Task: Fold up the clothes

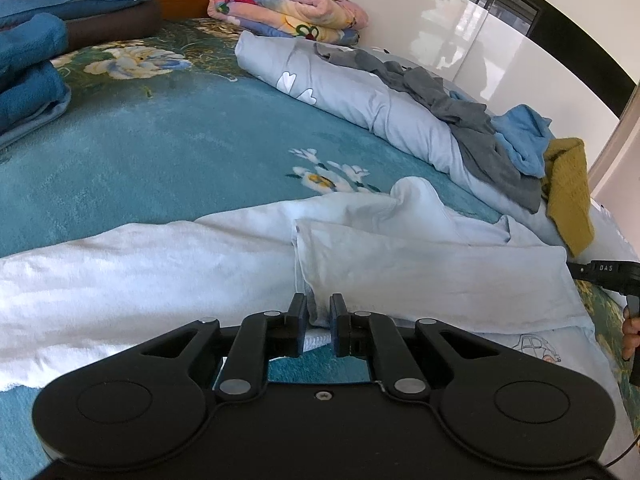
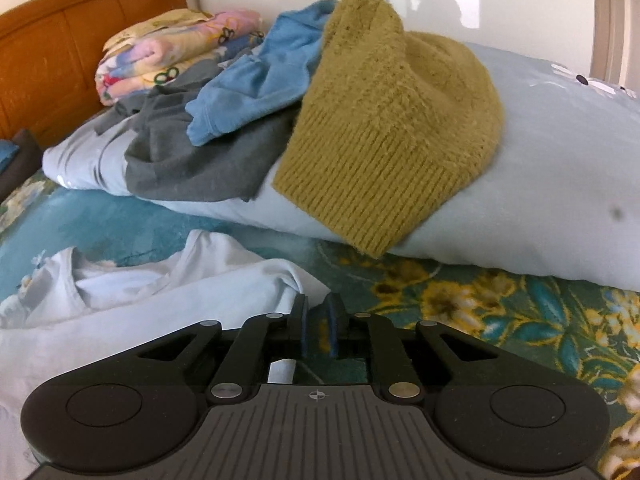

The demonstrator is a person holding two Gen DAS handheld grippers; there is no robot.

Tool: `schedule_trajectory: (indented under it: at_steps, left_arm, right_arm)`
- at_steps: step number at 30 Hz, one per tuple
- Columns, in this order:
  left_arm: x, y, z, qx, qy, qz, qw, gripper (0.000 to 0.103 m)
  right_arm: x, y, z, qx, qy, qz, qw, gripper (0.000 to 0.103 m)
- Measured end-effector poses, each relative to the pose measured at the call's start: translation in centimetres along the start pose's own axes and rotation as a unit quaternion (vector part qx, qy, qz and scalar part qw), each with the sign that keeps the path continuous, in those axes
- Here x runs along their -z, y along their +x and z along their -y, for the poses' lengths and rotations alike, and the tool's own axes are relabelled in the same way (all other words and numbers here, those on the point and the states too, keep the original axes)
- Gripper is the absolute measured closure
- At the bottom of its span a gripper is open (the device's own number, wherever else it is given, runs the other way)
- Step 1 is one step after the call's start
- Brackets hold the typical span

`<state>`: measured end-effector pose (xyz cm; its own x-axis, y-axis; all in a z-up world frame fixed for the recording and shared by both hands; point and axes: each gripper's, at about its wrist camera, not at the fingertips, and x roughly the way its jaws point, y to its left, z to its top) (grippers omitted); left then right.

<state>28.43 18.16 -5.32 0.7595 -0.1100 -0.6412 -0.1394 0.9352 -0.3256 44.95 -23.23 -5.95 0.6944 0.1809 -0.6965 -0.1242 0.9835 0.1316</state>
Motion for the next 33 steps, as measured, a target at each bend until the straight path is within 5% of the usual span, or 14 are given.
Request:
schedule_trajectory:
  at_steps: [33]
  left_arm:
    - [0.2, 0.3, 0.3, -0.004, 0.009, -0.004, 0.9999, 0.090]
  right_arm:
    - [0.7, 0.5, -3.5, 0.048, -0.105, 0.018, 0.993, 0.087]
